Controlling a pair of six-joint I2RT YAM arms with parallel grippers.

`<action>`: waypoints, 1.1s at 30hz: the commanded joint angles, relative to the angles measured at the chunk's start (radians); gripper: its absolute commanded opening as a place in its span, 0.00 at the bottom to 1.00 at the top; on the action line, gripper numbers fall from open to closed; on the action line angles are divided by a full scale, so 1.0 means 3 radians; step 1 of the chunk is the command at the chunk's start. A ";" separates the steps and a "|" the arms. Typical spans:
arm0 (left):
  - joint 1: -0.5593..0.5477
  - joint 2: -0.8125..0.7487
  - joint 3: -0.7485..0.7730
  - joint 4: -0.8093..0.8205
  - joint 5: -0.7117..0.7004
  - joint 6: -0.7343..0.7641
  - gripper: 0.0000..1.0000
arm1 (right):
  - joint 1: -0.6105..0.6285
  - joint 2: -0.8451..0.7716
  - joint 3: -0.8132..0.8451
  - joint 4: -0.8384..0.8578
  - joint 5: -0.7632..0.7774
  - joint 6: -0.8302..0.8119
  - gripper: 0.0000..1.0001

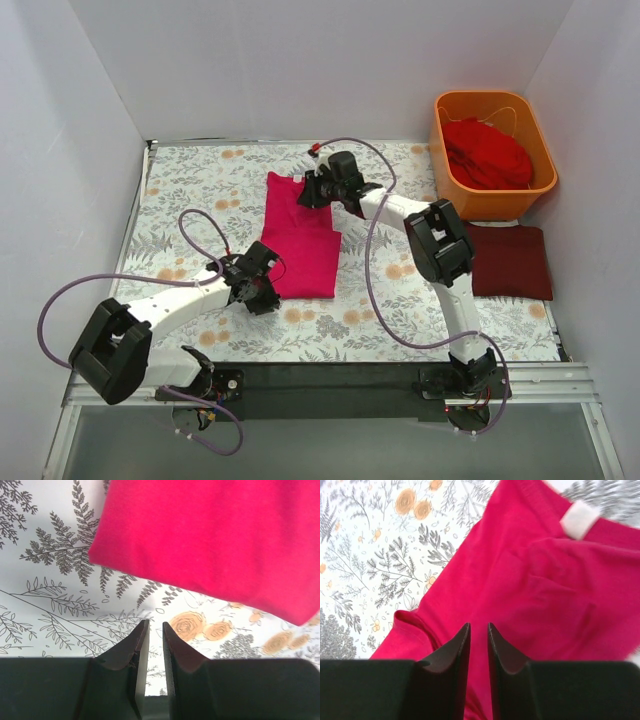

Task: Fold and stack the t-shirts
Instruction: Fold the tshirt

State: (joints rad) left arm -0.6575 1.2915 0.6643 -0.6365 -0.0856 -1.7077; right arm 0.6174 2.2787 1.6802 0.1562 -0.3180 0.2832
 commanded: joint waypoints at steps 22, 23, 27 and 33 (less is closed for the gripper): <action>0.0893 0.0241 -0.0076 0.0419 0.0505 0.0467 0.16 | -0.0048 -0.1378 -0.2839 0.0389 -0.1737 0.0835 0.32; 0.0898 0.0215 -0.0123 0.0404 0.0566 0.0472 0.13 | -0.0109 -0.1348 -0.2981 0.0384 -0.1737 0.0876 0.32; 0.0888 0.0103 -0.0363 0.0439 0.0847 0.0497 0.08 | -0.0278 -0.1424 -0.3274 0.0318 -0.1671 0.0871 0.32; 0.0842 -0.0326 -0.0486 0.0419 0.1216 0.0426 0.08 | -0.0371 -0.1695 -0.3030 -0.0336 -0.1487 0.0422 0.32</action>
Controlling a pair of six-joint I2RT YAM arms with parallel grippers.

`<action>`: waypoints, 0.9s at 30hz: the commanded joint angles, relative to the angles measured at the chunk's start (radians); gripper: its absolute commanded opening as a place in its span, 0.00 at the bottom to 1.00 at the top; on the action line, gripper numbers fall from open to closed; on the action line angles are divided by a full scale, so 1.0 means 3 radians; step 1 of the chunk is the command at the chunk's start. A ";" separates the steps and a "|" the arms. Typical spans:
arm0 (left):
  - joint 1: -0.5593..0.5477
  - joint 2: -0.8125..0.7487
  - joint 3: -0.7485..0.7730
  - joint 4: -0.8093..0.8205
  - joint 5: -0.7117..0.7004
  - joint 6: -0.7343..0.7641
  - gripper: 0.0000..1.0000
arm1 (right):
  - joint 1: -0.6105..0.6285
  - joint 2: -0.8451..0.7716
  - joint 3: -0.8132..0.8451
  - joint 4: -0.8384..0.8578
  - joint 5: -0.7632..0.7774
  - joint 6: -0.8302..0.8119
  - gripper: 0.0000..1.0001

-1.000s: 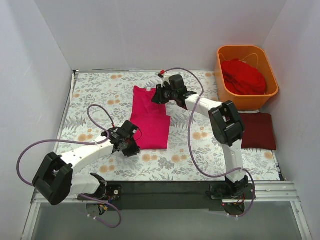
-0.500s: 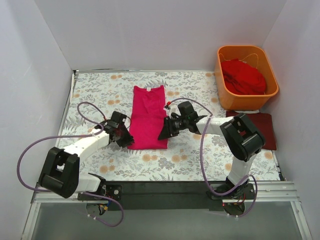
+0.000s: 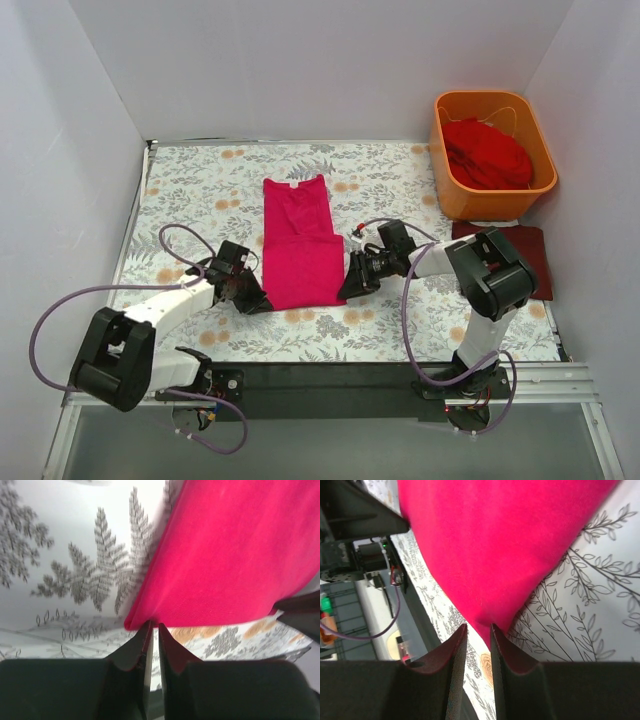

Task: Fold and stack the t-shirts
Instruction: Fold the tshirt

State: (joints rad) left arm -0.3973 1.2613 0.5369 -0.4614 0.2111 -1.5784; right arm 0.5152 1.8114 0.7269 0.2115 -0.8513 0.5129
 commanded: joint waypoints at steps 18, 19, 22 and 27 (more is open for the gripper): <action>0.0526 0.1035 0.1242 0.0536 -0.0070 0.0030 0.15 | -0.0193 0.0481 0.1754 -0.0470 0.0598 -0.0370 0.32; 0.0557 0.1133 0.1339 0.0541 -0.0060 0.0035 0.15 | -0.0214 0.0623 0.1815 -0.0409 0.0608 -0.0314 0.32; 0.0614 0.1429 0.1406 0.0546 -0.0065 -0.0005 0.14 | -0.0275 0.0879 0.1862 -0.0317 0.0603 -0.0258 0.32; 0.0685 0.1579 0.1330 0.0515 -0.0039 -0.0041 0.10 | -0.0377 0.1125 0.1857 -0.0286 0.0588 -0.0298 0.32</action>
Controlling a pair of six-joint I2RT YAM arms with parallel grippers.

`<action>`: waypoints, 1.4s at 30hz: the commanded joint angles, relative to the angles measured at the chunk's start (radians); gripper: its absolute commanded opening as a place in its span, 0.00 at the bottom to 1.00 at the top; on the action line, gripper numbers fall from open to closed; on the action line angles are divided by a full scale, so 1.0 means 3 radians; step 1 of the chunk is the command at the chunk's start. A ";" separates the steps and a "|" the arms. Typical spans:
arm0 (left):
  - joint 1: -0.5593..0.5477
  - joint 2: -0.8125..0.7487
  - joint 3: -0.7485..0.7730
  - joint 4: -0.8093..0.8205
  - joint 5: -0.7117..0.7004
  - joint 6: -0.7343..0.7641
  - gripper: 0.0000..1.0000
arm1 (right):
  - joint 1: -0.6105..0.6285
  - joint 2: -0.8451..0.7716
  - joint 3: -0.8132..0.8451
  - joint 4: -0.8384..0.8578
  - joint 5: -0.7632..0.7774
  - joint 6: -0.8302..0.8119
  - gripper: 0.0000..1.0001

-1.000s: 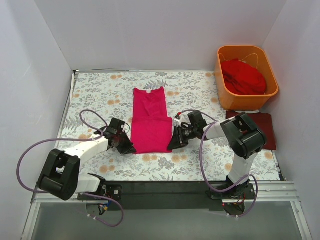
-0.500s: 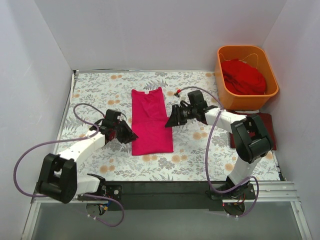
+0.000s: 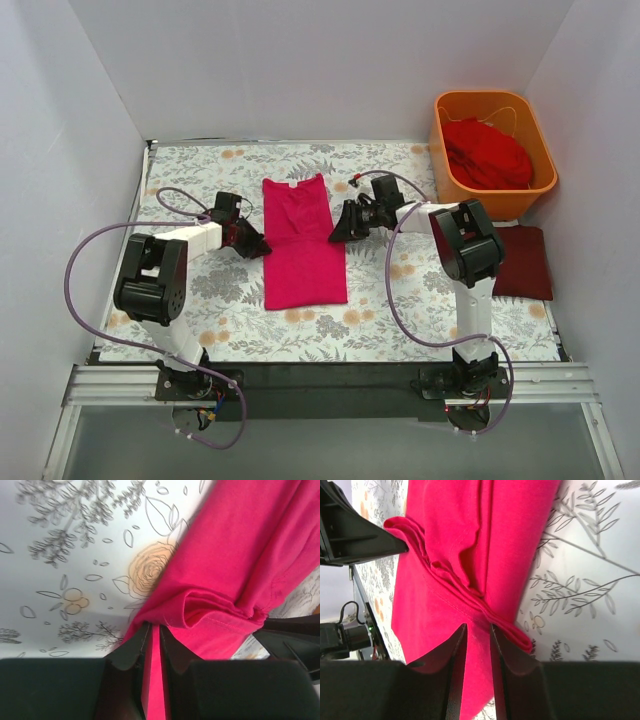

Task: Fold and stack the t-shirts
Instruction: Fold the tshirt

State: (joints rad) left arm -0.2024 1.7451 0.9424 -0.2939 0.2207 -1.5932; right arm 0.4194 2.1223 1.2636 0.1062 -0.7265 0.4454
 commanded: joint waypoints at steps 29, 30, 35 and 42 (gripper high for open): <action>-0.1161 -0.1726 -0.0672 -0.1613 -0.1165 0.0131 0.68 | 0.1240 -0.1665 -0.0945 -0.1699 0.2355 -0.0058 0.58; -0.1171 -0.1716 -0.0657 -0.1618 -0.1170 0.0121 0.66 | 0.1266 -0.1619 -0.0924 -0.1699 0.2381 -0.0028 0.58; -0.1222 -0.1696 -0.0656 -0.1608 -0.1180 0.0085 0.62 | 0.1424 -0.1486 -0.0863 -0.1709 0.2406 0.0034 0.57; -0.1258 -0.1619 -0.0682 -0.1572 -0.1180 0.0070 0.62 | 0.1593 -0.1261 -0.0776 -0.1893 0.2611 0.0070 0.55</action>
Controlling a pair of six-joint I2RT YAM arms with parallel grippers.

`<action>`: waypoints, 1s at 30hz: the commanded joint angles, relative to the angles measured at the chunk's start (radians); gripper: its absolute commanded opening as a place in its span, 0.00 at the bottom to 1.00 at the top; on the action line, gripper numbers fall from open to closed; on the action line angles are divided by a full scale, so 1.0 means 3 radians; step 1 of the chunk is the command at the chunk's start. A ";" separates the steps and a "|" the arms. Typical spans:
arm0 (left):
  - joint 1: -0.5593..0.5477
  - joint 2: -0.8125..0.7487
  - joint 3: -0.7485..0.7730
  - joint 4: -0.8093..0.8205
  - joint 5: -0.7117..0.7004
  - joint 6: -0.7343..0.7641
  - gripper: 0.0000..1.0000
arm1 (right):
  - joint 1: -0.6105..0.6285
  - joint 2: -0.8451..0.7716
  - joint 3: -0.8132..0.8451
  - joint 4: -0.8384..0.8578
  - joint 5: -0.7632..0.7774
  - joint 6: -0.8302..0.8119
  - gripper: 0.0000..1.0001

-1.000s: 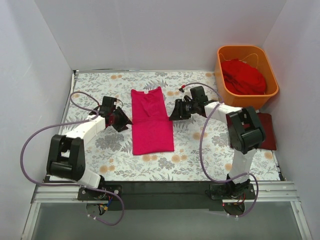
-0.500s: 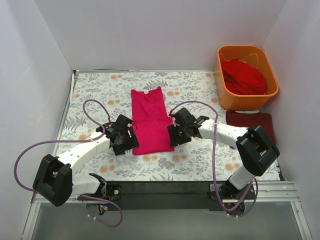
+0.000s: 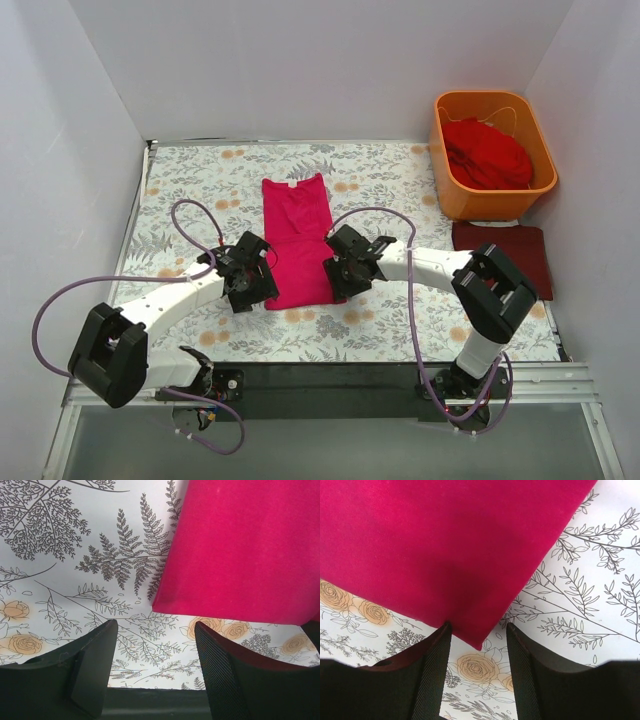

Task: Fold and stack the t-shirts
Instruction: Fold the tshirt

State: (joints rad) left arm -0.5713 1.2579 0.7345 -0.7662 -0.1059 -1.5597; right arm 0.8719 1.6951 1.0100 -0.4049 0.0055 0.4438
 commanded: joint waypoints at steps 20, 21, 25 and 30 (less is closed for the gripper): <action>-0.0075 0.0322 0.0159 0.0038 -0.0041 0.0014 0.63 | 0.0177 0.0245 0.0065 -0.0404 0.0166 0.0075 0.01; -0.0075 0.0373 0.0180 0.0038 -0.0051 0.0014 0.61 | 0.0177 0.0245 0.0064 -0.0394 0.0161 0.0070 0.01; -0.0085 0.0439 0.0226 0.0110 -0.0051 0.0009 0.50 | 0.0177 0.0235 0.0049 -0.0379 0.0145 0.0060 0.01; -0.0090 0.0598 0.0251 0.0140 -0.0087 0.0014 0.44 | 0.0182 0.0256 0.0044 -0.0363 0.0115 0.0044 0.01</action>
State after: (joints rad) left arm -0.5922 1.4227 0.7845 -0.7441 -0.1097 -1.5558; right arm 0.9150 1.7401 1.0603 -0.4637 0.0513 0.4675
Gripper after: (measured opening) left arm 0.455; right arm 0.028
